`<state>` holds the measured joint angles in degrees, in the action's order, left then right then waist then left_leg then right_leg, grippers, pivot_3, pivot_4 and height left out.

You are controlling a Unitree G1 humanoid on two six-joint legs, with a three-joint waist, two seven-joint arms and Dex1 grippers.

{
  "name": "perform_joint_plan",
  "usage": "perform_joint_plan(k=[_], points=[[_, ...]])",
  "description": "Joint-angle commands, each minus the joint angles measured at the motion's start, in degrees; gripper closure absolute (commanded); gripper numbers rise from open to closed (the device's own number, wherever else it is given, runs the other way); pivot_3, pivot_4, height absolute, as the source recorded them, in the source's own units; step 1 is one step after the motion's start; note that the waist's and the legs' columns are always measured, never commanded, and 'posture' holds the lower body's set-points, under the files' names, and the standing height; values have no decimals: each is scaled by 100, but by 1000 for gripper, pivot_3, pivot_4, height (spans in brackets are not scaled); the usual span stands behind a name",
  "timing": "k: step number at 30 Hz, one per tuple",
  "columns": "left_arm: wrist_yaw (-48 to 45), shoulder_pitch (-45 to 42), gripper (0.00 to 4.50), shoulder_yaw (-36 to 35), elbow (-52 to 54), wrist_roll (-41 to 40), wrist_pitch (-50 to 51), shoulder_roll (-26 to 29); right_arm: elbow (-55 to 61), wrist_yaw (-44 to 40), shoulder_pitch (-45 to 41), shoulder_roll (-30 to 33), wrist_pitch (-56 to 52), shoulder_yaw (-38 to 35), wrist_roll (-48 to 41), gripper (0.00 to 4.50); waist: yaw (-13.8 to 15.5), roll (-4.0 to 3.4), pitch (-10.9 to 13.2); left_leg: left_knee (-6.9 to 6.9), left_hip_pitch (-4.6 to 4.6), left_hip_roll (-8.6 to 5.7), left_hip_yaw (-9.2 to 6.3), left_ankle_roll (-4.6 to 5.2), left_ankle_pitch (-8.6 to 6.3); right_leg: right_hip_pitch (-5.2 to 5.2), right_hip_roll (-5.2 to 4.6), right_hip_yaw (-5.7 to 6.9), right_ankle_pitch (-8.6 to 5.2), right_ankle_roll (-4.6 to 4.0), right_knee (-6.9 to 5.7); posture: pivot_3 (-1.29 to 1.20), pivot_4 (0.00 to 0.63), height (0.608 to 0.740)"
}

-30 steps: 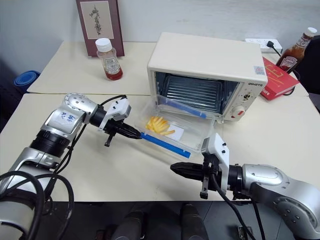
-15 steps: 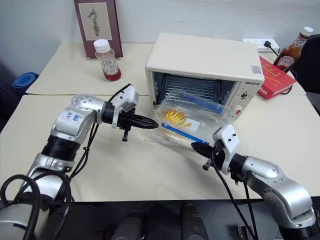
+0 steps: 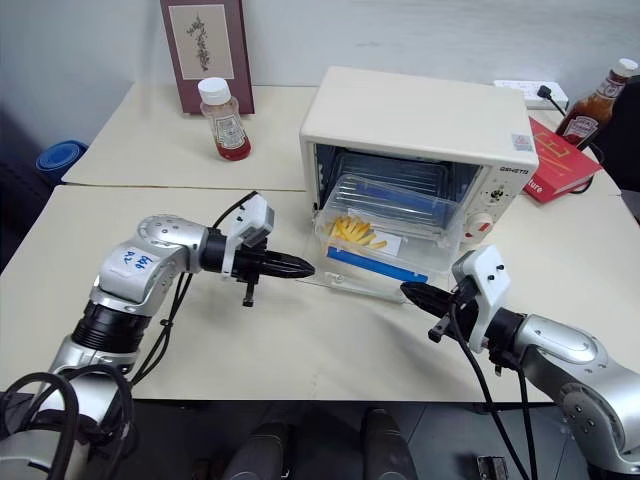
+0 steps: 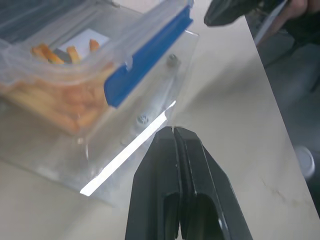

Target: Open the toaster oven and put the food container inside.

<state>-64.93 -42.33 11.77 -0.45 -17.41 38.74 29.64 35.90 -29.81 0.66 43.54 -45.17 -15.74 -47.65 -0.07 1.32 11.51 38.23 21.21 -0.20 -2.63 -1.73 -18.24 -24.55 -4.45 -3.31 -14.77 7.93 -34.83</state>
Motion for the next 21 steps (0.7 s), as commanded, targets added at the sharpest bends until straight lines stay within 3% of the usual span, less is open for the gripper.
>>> perform_joint_plan(k=[1,10,21], points=[[195,-27,4460,66,310,-48,49,-124,92,212,-99,-31,34,-94,138,4500,-24,0,0,-1,-2,1,2,0,0,-1,0,-1,0,0,-2,0,150,740],[1658,-471,4460,40,-513,504,-44,-990,-1029,1121,-1520,-774,265,856,1445,4500,-6,-3,-2,2,-3,-1,2,-2,5,-3,1,-3,3,0,-10,0,150,740],[3283,-1120,4460,-348,-1987,1009,-890,-1911,-2569,1310,-2675,-1524,1026,1169,2538,4500,-18,-5,-2,-6,2,-2,8,-5,7,-12,0,-3,5,4,-4,0,150,740]])
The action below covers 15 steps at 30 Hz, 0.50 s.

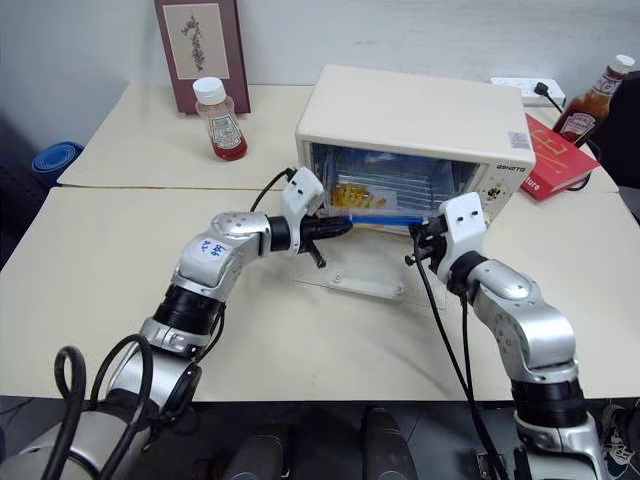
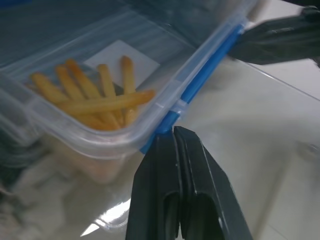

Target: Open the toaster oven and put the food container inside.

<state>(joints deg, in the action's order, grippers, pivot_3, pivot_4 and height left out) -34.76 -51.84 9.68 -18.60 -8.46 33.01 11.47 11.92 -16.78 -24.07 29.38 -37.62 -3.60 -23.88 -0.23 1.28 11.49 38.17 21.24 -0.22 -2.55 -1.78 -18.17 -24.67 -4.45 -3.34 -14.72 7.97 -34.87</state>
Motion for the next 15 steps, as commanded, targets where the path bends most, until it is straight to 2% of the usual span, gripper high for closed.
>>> perform_joint_plan(k=[1,4,7,10,14,15], points=[[333,-207,4460,-186,-263,111,-368,-135,-248,-25,-242,-148,327,-31,217,4500,3,-1,0,-1,0,0,0,-1,1,-2,0,0,0,0,0,0,150,740],[503,-329,4460,-335,-490,64,-470,-274,-364,-105,-331,-296,413,-44,245,4500,8,-1,0,-2,2,0,-1,-5,3,-2,0,1,0,0,-9,0,150,740],[245,-205,4460,-300,-167,-42,-320,-203,-49,-225,-216,-310,244,-146,99,4500,6,-1,-1,-3,5,0,0,-5,3,-2,0,0,2,3,-13,0,150,740],[-379,129,4460,-337,861,-374,110,286,906,-631,268,-9,-262,-317,-404,4500,-6,-3,-1,-14,12,1,-1,-6,3,-14,-1,0,2,3,-12,0,150,740],[-1340,539,4460,-616,2225,-1153,886,1306,2165,-1031,1125,468,-1014,-787,-1326,4500,-21,-7,-2,-18,30,6,1,-9,2,-43,0,-1,0,1,-23,0,150,740],[-1567,602,4293,-709,2448,-1360,1051,1567,2391,-1097,1341,567,-1171,-933,-1561,4500,-17,-6,-2,-18,31,6,2,-9,2,-45,0,-2,0,0,-22,0,150,740]])
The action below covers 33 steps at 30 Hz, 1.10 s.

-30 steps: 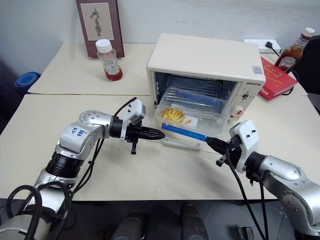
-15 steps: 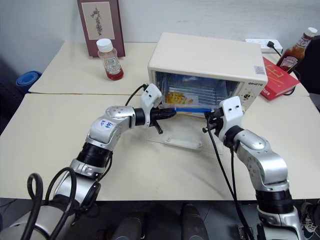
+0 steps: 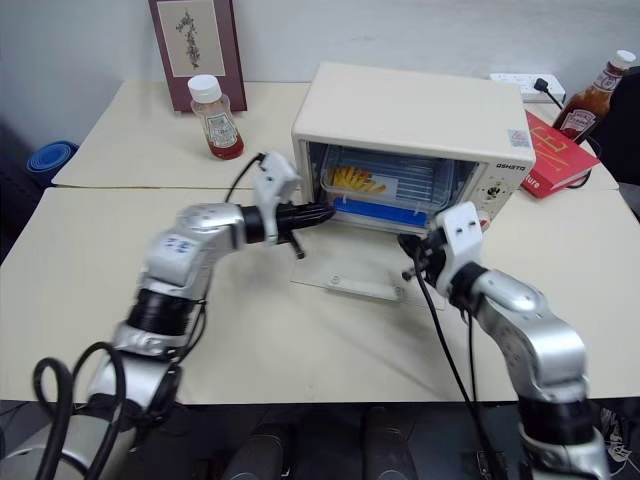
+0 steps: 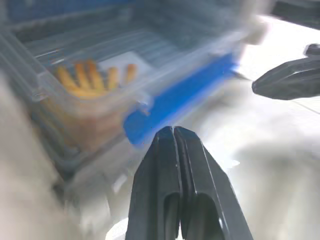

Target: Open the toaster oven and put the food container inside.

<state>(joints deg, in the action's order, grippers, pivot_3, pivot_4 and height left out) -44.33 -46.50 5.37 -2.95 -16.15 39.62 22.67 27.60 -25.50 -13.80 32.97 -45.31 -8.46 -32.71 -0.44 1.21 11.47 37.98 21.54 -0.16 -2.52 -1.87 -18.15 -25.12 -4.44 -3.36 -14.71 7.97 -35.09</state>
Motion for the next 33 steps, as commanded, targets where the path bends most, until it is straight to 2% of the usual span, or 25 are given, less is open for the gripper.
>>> perform_joint_plan(k=[1,4,7,10,14,15,19,22,24,26,29,33], points=[[-982,151,4084,-419,1110,-873,570,830,1098,-334,643,335,-547,-637,-941,4500,12,0,0,2,0,0,0,-2,1,1,0,0,0,0,-3,0,150,740],[-2156,382,3322,-790,1636,-1613,911,2042,1615,-523,1673,592,-889,-1150,-1496,4500,15,0,0,8,-17,-1,-6,-3,2,22,1,3,-2,-4,10,0,150,740],[-2781,544,2417,-922,1759,-1947,990,2833,1629,-400,2279,595,-852,-1263,-1418,4500,12,0,0,7,-50,1,-7,1,-1,63,3,8,-9,-16,27,0,150,740],[-3008,551,1463,-884,1622,-1882,785,3188,1359,-104,2476,313,-674,-1215,-1226,4500,11,2,-1,12,-53,-2,-4,2,-1,70,1,4,-7,-15,30,0,150,740],[-2978,309,211,-841,1395,-1858,678,3190,716,219,2325,-97,-226,-928,-675,4500,16,4,-1,11,-49,-2,-8,3,-1,65,3,6,-7,-15,25,0,150,740],[-2965,256,42,-828,1381,-1859,648,3174,554,283,2248,-193,-112,-838,-541,4500,13,4,-2,12,-47,-2,-9,3,-1,64,3,7,-7,-15,25,0,150,740],[-2833,98,42,-746,1320,-1784,531,3109,217,363,1822,-428,201,-734,-338,4500,-13,3,-1,10,-39,-2,-7,5,-2,53,3,5,-7,-14,24,0,150,740],[-2843,71,42,-702,1117,-1678,384,3147,377,187,1463,-292,144,-1106,-732,4500,-78,-1,1,8,-42,-1,-7,5,-2,50,3,5,-7,-14,17,0,150,740],[-2862,65,0,-686,963,-1607,284,3166,476,111,1145,-93,-37,-1514,-1211,4153,-107,-2,2,8,-42,-1,-8,5,-2,49,3,6,-7,-14,12,0,150,740],[-2901,31,0,-683,718,-1500,151,3208,448,5,563,526,-428,-2160,-2100,3694,-122,-10,7,9,-42,-1,-8,6,-2,50,4,5,-7,-14,12,0,150,740],[-3072,-63,0,-715,298,-1356,-91,3324,88,-490,35,1762,-1070,-3010,-3172,2639,-110,-37,23,8,-39,-1,-5,7,-2,48,2,4,-7,-14,15,0,150,740],[-3452,-234,0,-724,-31,-1283,-288,3575,-160,-1899,495,3024,-1504,-3671,-3405,1211,-66,-21,14,-4,-34,21,-25,29,-14,50,23,30,-19,-33,15,0,150,740]])
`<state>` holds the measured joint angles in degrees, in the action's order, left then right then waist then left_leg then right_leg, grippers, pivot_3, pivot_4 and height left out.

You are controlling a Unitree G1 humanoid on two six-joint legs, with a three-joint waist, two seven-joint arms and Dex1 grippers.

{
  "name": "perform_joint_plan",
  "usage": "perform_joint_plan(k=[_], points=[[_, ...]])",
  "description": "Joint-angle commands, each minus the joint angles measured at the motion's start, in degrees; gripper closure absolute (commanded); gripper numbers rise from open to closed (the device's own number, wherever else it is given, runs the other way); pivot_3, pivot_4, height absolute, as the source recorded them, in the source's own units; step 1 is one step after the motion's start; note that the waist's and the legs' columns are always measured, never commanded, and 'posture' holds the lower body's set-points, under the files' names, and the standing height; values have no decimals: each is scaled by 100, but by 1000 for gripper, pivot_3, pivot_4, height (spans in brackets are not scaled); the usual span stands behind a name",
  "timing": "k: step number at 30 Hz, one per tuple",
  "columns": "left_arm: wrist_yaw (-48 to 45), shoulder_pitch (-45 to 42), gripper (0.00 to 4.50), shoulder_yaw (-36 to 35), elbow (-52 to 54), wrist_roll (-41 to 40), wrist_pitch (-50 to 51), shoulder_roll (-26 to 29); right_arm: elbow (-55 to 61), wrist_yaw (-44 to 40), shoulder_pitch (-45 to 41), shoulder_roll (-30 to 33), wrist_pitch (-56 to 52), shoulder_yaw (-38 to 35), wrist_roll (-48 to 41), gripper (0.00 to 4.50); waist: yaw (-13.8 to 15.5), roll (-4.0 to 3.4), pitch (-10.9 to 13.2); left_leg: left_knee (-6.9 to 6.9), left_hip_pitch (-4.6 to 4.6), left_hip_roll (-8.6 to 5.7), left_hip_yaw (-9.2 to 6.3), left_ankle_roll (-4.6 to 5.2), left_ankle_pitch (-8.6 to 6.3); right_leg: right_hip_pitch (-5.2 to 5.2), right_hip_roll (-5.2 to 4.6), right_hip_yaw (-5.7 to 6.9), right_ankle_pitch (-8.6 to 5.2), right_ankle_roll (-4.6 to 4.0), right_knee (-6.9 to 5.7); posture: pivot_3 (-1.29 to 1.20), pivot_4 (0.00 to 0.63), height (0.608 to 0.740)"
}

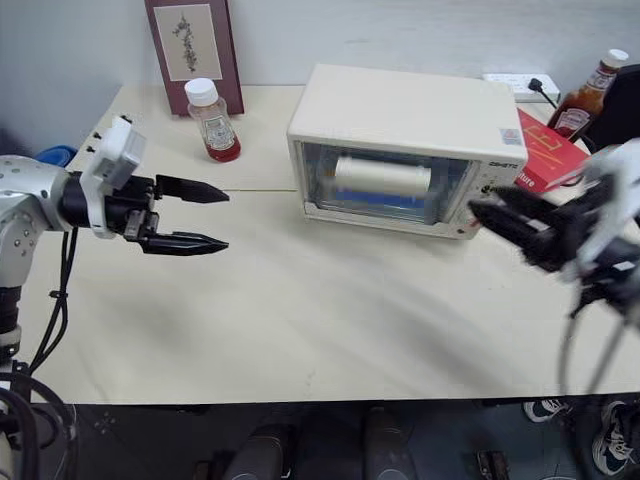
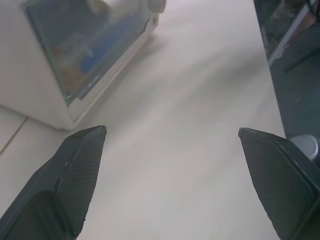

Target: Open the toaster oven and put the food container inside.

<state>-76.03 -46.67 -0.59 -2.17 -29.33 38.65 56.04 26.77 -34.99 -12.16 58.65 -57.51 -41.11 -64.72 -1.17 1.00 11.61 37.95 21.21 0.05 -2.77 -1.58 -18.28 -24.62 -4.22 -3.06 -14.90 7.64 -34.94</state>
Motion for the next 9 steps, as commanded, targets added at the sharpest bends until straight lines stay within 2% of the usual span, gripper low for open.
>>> perform_joint_plan(k=[1,3,6,9], points=[[-346,-314,0,-136,-220,56,-220,289,-145,-1335,520,712,-294,-521,-90,850,5,1,0,0,3,3,1,7,-4,1,3,0,0,0,-1,0,150,740],[-386,-545,0,-160,-463,107,-265,338,-325,-1861,771,1069,-252,-641,167,213,6,2,2,7,6,-3,14,9,-5,0,-2,-9,1,6,-1,0,150,740],[-430,-760,0,-164,-658,173,-317,384,-586,-2002,758,1222,-99,-620,390,213,-22,3,2,24,7,-15,30,9,-5,7,-14,-23,12,25,23,0,150,740],[-340,-671,0,-183,-574,236,-452,326,-607,-1710,577,941,-8,-447,389,213,-45,4,1,26,-5,-17,39,9,-5,13,-19,-30,15,30,28,0,150,740]])
